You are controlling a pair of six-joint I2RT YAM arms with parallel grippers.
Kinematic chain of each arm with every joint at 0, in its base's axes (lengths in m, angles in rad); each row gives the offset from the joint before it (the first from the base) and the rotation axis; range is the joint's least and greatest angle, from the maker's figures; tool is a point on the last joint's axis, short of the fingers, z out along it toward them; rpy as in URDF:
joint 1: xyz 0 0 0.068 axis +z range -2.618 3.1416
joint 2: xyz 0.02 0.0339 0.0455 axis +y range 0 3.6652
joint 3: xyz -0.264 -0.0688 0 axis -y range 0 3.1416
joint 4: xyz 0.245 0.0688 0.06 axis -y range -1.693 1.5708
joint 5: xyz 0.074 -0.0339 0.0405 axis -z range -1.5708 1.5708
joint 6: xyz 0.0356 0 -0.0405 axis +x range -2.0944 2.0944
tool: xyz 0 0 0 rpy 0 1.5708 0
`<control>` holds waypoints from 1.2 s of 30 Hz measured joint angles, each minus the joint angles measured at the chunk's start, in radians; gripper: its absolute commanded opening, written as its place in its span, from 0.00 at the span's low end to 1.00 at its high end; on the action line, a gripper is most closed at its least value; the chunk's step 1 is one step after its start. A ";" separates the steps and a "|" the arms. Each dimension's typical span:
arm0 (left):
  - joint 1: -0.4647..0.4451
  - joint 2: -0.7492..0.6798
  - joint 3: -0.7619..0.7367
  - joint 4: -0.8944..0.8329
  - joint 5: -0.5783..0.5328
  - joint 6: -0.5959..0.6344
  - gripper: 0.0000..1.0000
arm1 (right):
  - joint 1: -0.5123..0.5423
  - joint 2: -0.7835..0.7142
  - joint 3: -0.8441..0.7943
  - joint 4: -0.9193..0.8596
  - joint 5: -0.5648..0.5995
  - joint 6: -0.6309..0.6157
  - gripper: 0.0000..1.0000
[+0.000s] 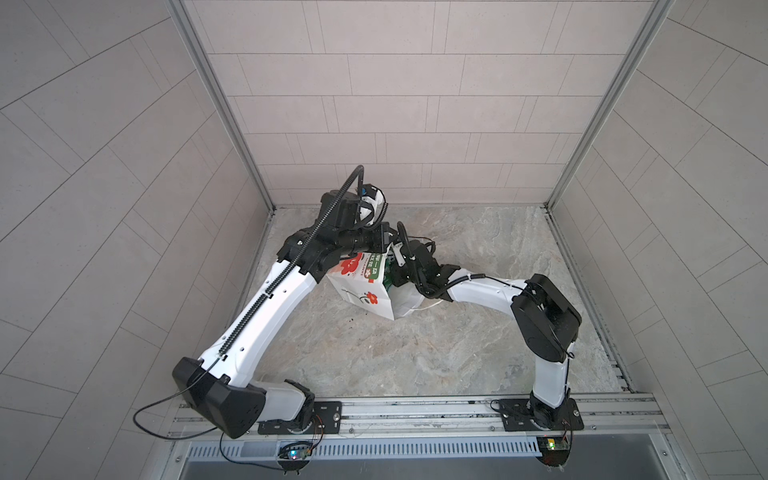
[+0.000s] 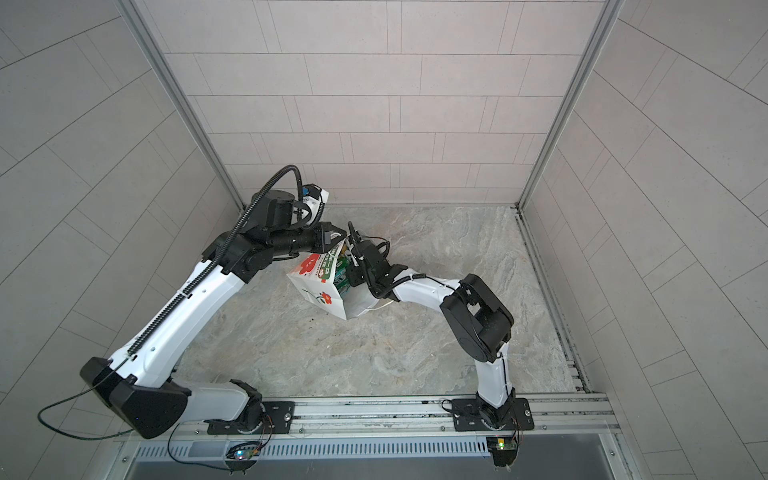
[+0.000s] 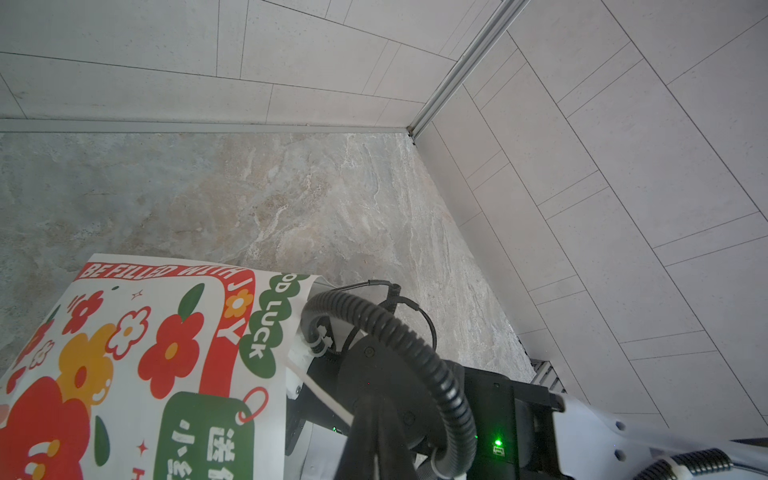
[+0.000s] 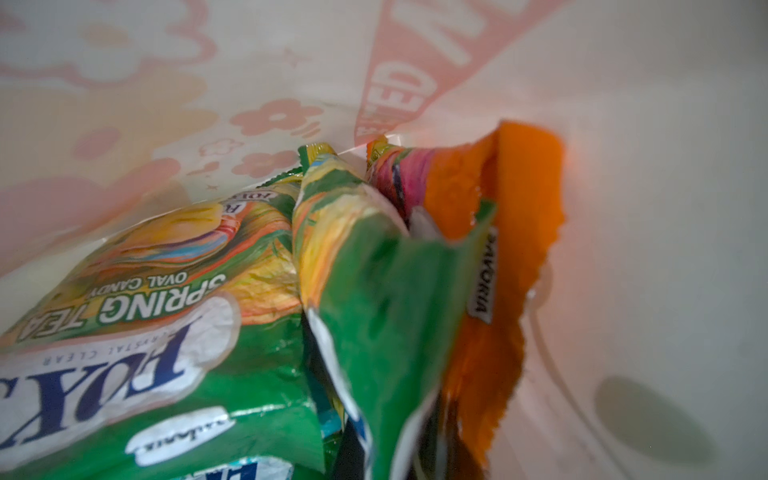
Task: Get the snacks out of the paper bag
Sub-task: 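Grasp a green FOX'S candy packet inside the bag with the right gripper, then lift the green packet up out of the bag with the right gripper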
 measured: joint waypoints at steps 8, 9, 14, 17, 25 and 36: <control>-0.008 -0.021 0.002 -0.003 -0.037 0.000 0.00 | -0.006 -0.082 -0.051 -0.063 -0.034 -0.018 0.00; -0.010 -0.024 0.002 -0.003 -0.042 0.000 0.00 | -0.007 -0.091 -0.055 -0.074 -0.040 -0.024 0.00; -0.016 -0.027 0.002 -0.003 -0.062 -0.001 0.00 | -0.008 -0.143 -0.069 -0.124 -0.061 -0.045 0.00; -0.021 -0.027 0.002 -0.003 -0.070 0.000 0.00 | -0.011 -0.188 -0.086 -0.141 -0.066 -0.055 0.00; -0.029 -0.027 0.002 -0.005 -0.098 0.007 0.00 | -0.015 -0.277 -0.095 -0.198 -0.077 -0.071 0.00; -0.034 -0.027 0.002 -0.016 -0.122 0.010 0.00 | -0.018 -0.480 -0.129 -0.262 -0.157 -0.113 0.00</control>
